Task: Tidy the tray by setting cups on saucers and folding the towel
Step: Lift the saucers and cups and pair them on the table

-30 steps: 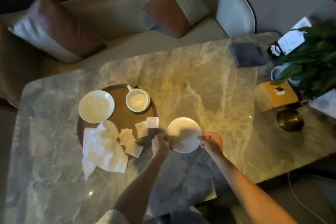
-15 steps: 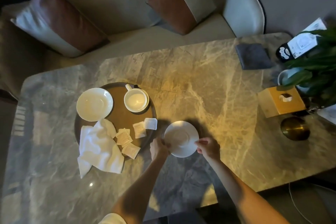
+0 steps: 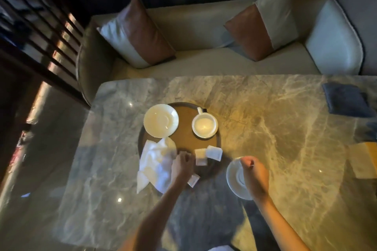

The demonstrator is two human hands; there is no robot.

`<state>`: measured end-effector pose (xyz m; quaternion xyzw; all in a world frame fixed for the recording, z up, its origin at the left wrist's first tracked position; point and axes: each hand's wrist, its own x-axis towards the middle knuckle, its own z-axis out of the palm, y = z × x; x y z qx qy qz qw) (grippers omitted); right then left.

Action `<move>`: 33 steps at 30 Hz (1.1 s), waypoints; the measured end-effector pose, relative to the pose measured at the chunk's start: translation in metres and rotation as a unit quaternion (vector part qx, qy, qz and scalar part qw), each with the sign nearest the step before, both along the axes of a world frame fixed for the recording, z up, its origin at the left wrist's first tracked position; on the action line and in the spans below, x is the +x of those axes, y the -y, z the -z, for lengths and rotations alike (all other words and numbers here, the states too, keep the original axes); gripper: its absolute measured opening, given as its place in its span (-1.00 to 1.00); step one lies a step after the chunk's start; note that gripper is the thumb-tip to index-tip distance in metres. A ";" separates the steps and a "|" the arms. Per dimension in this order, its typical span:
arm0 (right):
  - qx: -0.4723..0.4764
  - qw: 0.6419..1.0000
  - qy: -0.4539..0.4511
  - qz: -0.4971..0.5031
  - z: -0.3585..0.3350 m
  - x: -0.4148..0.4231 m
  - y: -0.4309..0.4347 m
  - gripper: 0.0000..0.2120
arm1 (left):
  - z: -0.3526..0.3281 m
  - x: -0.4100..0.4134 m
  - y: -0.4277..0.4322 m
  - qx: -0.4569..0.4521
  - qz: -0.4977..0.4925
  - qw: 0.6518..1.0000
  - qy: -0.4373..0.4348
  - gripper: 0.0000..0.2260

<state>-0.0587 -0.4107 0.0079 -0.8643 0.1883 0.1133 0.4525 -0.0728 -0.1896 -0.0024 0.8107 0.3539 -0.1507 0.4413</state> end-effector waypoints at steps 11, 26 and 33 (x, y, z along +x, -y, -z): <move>-0.069 0.990 -0.046 -0.113 -0.001 0.128 -0.105 -0.61 | 0.001 0.113 -0.031 -0.023 0.104 0.991 0.077 -0.73; -0.075 0.977 0.021 -0.198 0.006 0.136 -0.099 -0.79 | -0.003 0.117 -0.028 0.039 0.133 0.987 0.085 -0.77; -0.040 0.975 0.014 -0.217 -0.005 0.134 -0.096 -0.75 | -0.017 0.110 -0.029 -0.011 0.060 0.991 0.118 -0.77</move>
